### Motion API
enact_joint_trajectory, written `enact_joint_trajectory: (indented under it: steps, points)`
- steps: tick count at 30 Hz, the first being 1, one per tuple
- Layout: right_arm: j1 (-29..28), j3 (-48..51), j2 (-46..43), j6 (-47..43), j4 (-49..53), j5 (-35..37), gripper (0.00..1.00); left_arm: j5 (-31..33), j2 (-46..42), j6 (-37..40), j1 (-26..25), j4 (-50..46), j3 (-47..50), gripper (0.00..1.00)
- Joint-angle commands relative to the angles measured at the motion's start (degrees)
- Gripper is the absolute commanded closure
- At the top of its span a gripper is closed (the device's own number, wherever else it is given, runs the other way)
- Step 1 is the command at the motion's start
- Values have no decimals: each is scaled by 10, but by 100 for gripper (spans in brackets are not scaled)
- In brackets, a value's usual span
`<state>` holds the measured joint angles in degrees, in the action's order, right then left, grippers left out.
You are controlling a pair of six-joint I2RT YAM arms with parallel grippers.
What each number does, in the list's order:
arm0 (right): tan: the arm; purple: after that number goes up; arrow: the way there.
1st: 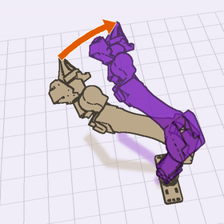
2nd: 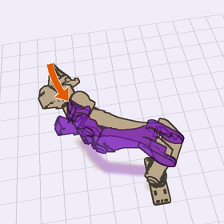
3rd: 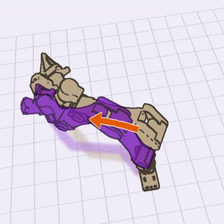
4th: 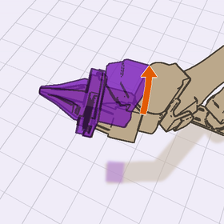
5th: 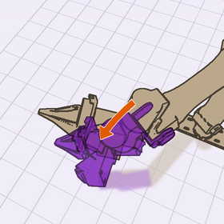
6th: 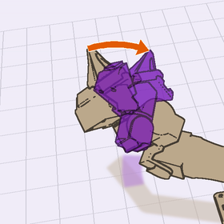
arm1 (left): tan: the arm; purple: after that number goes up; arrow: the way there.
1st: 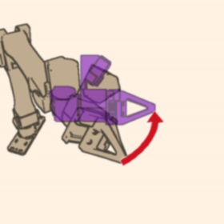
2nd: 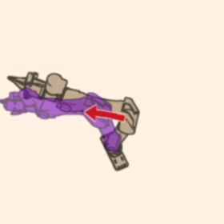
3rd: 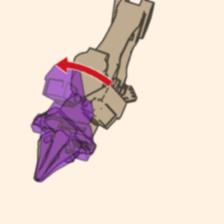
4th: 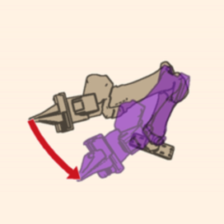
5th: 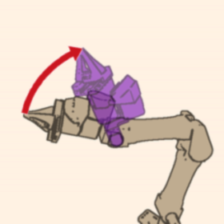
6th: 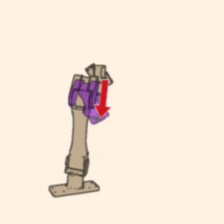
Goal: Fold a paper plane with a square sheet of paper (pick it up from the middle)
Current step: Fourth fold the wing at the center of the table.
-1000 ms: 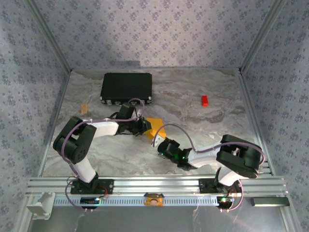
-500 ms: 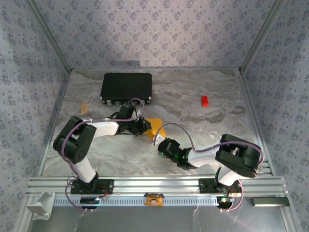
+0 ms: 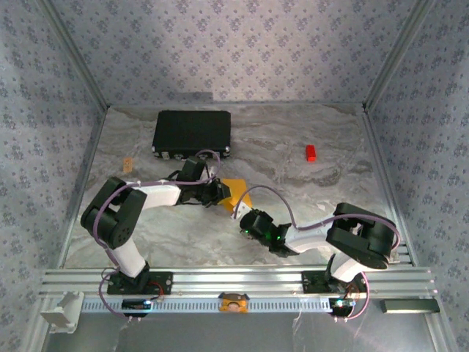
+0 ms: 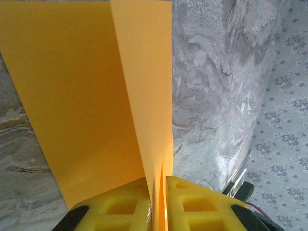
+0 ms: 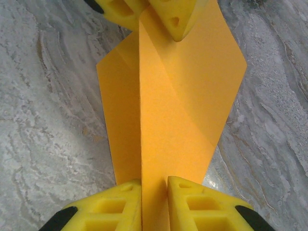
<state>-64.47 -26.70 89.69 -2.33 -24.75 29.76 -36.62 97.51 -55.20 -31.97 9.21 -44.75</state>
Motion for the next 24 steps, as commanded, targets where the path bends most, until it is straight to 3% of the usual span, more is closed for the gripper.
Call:
enact_joint_trajectory:
  steps: [1,14,24]
  points:
    - [4,-13,-1,14,-13,-2,78,-5,-6,1,-3,2,-11,86]
    - [9,-16,-3,20,-3,-18,84,1,-8,4,-4,-10,-12,87]
    - [16,-17,-1,55,9,-21,95,28,-35,16,-4,-43,-17,78]
